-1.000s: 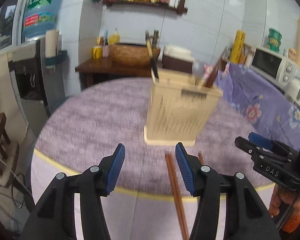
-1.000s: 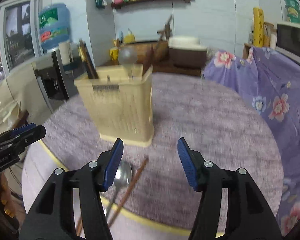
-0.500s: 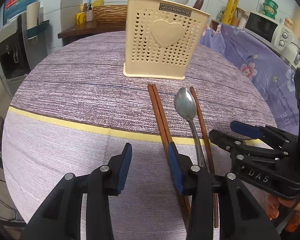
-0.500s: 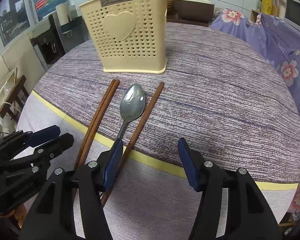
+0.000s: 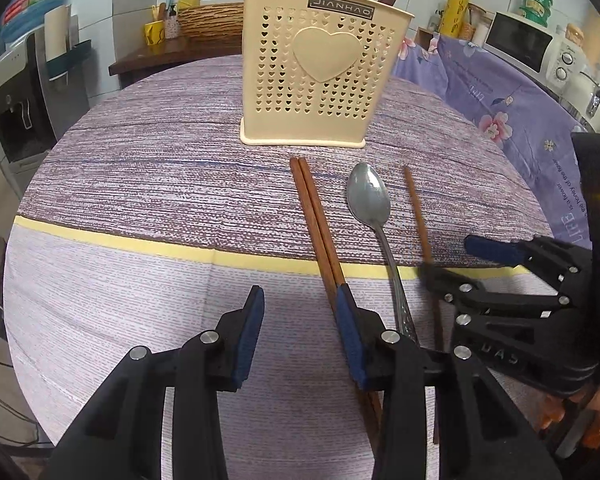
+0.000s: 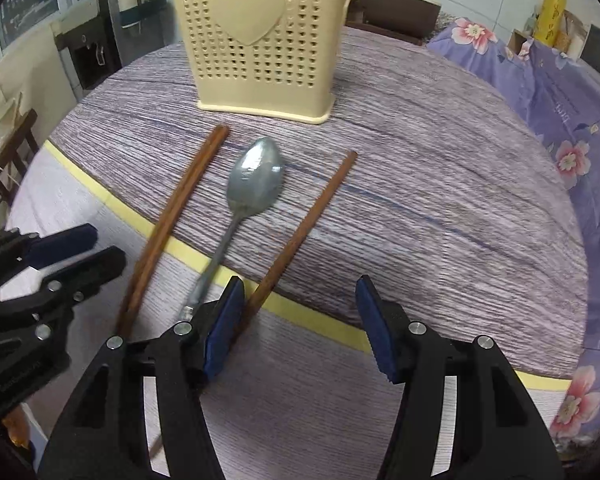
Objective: Organize utensils
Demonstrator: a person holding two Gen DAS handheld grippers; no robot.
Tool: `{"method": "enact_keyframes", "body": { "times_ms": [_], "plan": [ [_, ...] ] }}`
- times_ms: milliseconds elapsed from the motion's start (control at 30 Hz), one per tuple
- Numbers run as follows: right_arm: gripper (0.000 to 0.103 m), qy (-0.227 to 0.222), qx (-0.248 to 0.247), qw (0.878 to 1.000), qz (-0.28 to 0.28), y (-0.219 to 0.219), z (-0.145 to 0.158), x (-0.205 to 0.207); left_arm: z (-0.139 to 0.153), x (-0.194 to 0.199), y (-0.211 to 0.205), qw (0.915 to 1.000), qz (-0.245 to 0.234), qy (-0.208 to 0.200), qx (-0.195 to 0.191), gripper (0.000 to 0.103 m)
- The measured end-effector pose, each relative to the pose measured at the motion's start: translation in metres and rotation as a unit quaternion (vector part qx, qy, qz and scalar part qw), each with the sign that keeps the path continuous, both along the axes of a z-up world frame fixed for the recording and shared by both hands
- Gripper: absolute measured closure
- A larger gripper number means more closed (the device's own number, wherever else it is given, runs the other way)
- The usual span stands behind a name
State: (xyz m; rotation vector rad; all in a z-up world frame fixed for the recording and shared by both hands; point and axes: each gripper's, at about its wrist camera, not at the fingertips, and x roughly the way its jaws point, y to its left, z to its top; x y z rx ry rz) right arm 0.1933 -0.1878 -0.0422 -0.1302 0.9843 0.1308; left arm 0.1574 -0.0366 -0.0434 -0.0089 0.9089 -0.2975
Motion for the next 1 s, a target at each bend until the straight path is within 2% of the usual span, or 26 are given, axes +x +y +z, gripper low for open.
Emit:
{"method": "enact_keyframes", "body": {
  "times_ms": [133,233,400,467,500,767,900,1000],
  "plan": [
    [0.045,0.003,0.008,1.0,-0.007,-0.015,0.001,-0.001,-0.003,0.0,-0.005,0.9999,-0.007,0.006,0.005,0.066],
    [0.044,-0.005,0.045,0.999,-0.02,-0.024,0.003,-0.005,-0.005,0.0,-0.008,0.9998,-0.013,0.011,0.005,0.067],
    [0.042,-0.011,0.076,0.996,-0.036,-0.031,0.0,-0.006,-0.005,0.001,-0.011,0.9998,-0.014,0.011,0.013,0.07],
    [0.035,-0.016,0.079,0.996,-0.039,-0.032,0.001,-0.008,-0.005,0.0,-0.009,0.9997,-0.013,0.011,0.018,0.07],
    [0.034,-0.018,0.079,0.996,-0.041,-0.033,0.001,-0.008,-0.005,0.0,-0.009,0.9997,-0.013,0.014,0.016,0.07],
    [0.034,-0.016,0.087,0.995,-0.051,-0.035,-0.001,-0.006,-0.006,0.014,-0.016,0.9991,-0.011,0.015,0.038,0.07],
    [0.034,-0.003,0.093,0.995,-0.045,-0.03,0.0,-0.007,-0.005,0.017,-0.008,0.9994,-0.01,0.019,0.027,0.07],
    [0.034,0.01,0.074,0.997,-0.027,-0.014,-0.001,-0.009,-0.004,0.014,-0.004,0.9993,-0.006,0.02,0.03,0.07]
  ]
}}
